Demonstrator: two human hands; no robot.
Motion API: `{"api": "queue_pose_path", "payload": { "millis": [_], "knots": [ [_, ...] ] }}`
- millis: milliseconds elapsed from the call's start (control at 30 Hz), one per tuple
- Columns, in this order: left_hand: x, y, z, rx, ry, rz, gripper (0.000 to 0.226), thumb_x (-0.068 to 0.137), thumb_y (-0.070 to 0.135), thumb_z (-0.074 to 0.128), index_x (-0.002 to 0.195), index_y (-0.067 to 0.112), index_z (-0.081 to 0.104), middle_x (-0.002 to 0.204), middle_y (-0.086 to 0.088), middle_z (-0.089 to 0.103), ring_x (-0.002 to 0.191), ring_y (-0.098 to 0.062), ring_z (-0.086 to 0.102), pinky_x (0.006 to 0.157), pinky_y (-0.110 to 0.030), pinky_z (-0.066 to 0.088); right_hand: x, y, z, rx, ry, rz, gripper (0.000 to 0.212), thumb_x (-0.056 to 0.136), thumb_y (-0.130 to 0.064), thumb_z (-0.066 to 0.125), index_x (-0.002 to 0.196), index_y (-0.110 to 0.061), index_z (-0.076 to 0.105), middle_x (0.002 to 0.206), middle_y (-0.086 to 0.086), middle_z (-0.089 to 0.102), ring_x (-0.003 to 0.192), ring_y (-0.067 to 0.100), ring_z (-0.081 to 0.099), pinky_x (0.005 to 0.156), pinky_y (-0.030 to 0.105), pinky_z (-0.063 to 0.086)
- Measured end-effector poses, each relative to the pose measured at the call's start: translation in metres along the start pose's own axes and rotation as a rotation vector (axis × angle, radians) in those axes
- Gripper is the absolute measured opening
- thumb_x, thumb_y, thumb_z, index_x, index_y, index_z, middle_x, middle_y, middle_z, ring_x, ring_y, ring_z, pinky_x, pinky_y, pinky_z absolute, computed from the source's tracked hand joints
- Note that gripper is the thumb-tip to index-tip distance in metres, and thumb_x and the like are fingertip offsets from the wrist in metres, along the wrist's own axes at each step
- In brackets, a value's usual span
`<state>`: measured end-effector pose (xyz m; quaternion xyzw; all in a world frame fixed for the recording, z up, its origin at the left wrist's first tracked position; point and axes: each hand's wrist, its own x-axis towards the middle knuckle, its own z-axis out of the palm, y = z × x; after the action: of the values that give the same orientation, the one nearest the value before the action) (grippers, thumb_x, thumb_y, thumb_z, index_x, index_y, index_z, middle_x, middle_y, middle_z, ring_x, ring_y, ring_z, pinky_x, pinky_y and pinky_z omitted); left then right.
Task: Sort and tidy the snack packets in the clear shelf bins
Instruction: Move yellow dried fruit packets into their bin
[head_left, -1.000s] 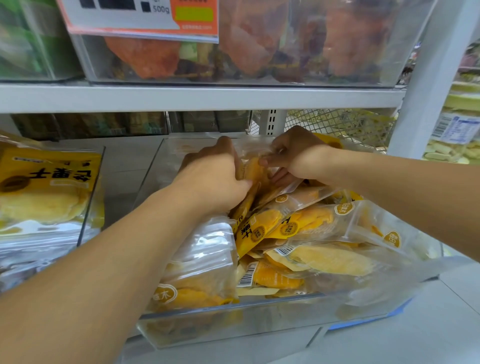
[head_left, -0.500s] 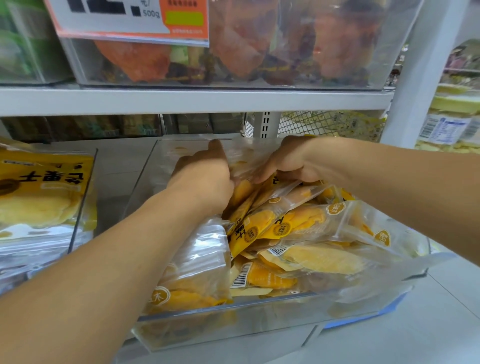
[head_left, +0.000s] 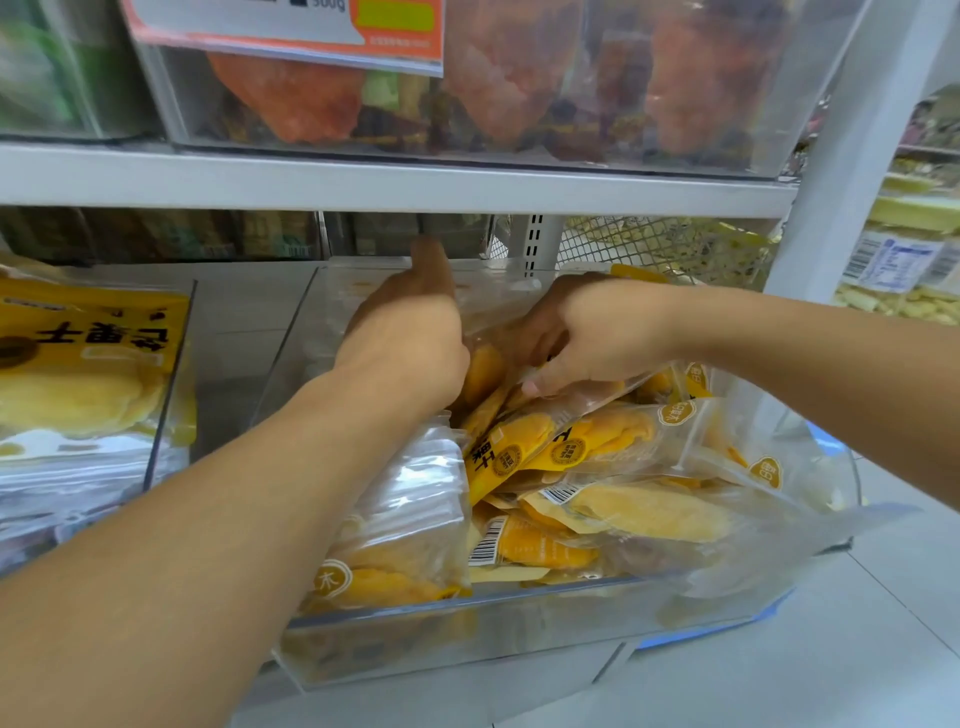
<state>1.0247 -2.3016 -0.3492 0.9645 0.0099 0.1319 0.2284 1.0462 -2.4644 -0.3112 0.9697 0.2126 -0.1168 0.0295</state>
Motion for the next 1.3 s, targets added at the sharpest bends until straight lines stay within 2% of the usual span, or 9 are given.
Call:
{"api": "queue_pose_path", "payload": {
  "millis": [67, 133, 267, 400, 600, 733, 900, 1100, 1300],
  "knots": [
    [0.000, 0.001, -0.003, 0.037, 0.022, 0.015, 0.019, 0.088, 0.014, 0.071, 0.090, 0.019, 0.052, 0.099, -0.008, 0.061, 0.086, -0.028, 0.057, 0.070, -0.036, 0.044, -0.001, -0.003, 0.006, 0.043, -0.064, -0.153, 0.039, 0.095, -0.030, 0.058, 0.133, -0.038, 0.060, 0.124, -0.014, 0.067, 0.109, 0.008, 0.060, 0.094, 0.022, 0.048],
    [0.003, 0.005, -0.008, 0.017, -0.018, -0.019, 0.022, 0.086, 0.005, 0.067, 0.073, 0.020, 0.056, 0.101, -0.006, 0.065, 0.086, -0.026, 0.061, 0.070, -0.033, 0.047, 0.004, -0.009, 0.010, 0.013, -0.190, -0.141, 0.047, 0.101, -0.027, 0.045, 0.146, -0.037, 0.046, 0.139, -0.013, 0.055, 0.123, 0.011, 0.050, 0.108, 0.028, 0.038],
    [0.012, 0.009, -0.015, -0.037, -0.170, -0.091, 0.024, 0.080, 0.000, 0.067, 0.068, 0.022, 0.068, 0.133, 0.001, 0.060, 0.095, -0.023, 0.059, 0.074, -0.029, 0.045, 0.031, -0.017, 0.009, -0.213, -0.264, 0.027, 0.053, 0.096, -0.055, 0.033, 0.113, -0.018, 0.067, 0.107, 0.003, 0.069, 0.109, 0.029, 0.059, 0.101, 0.042, 0.044],
    [0.013, 0.005, -0.007, 0.013, -0.129, -0.019, 0.021, 0.081, 0.009, 0.071, 0.091, 0.025, 0.079, 0.146, 0.001, 0.053, 0.122, -0.029, 0.057, 0.098, -0.034, 0.049, 0.045, -0.034, 0.014, -0.324, -0.284, -0.011, 0.058, 0.101, -0.052, 0.031, 0.133, -0.013, 0.060, 0.131, 0.011, 0.062, 0.121, 0.033, 0.055, 0.107, 0.041, 0.040],
    [0.010, -0.003, 0.002, 0.122, -0.097, 0.095, 0.028, 0.088, 0.021, 0.063, 0.112, 0.032, 0.071, 0.147, 0.002, 0.049, 0.128, -0.030, 0.050, 0.102, -0.035, 0.043, 0.060, -0.021, 0.039, -0.014, -0.413, -0.013, 0.051, 0.103, -0.047, 0.040, 0.139, -0.013, 0.056, 0.139, 0.012, 0.058, 0.127, 0.035, 0.054, 0.111, 0.047, 0.041],
    [0.003, -0.003, 0.003, 0.283, -0.123, 0.248, 0.033, 0.091, 0.027, 0.062, 0.121, 0.041, 0.067, 0.158, 0.003, 0.031, 0.139, -0.027, 0.037, 0.115, -0.037, 0.028, 0.053, -0.019, 0.039, 0.231, -0.403, 0.043, 0.051, 0.096, -0.046, 0.052, 0.129, -0.008, 0.062, 0.124, 0.016, 0.067, 0.112, 0.032, 0.066, 0.102, 0.047, 0.051],
    [0.006, -0.008, 0.004, 0.271, -0.207, 0.274, 0.039, 0.088, 0.029, 0.066, 0.122, 0.048, 0.060, 0.167, 0.007, 0.010, 0.151, -0.024, 0.013, 0.124, -0.041, 0.013, 0.035, -0.014, 0.035, 0.131, -0.422, 0.026, 0.044, 0.097, -0.045, 0.048, 0.096, -0.007, 0.071, 0.098, 0.011, 0.071, 0.090, 0.028, 0.066, 0.084, 0.035, 0.054],
    [0.008, -0.009, 0.007, 0.247, -0.235, 0.275, 0.035, 0.087, 0.021, 0.068, 0.109, 0.049, 0.063, 0.168, 0.012, 0.004, 0.154, -0.021, 0.008, 0.124, -0.040, 0.012, 0.001, -0.004, 0.022, -0.077, -0.431, -0.138, 0.042, 0.107, -0.029, 0.039, 0.066, -0.019, 0.045, 0.066, -0.004, 0.045, 0.057, -0.001, 0.047, 0.054, 0.011, 0.038],
    [0.009, -0.010, 0.006, 0.248, -0.249, 0.276, 0.022, 0.091, 0.027, 0.066, 0.097, 0.048, 0.064, 0.168, 0.012, 0.005, 0.153, -0.023, 0.010, 0.124, -0.038, 0.014, -0.013, 0.011, 0.020, -0.010, -0.437, -0.199, 0.050, 0.105, -0.030, 0.043, 0.057, -0.019, 0.044, 0.041, -0.010, 0.045, 0.041, 0.003, 0.044, 0.060, 0.028, 0.034]
  ]
}}
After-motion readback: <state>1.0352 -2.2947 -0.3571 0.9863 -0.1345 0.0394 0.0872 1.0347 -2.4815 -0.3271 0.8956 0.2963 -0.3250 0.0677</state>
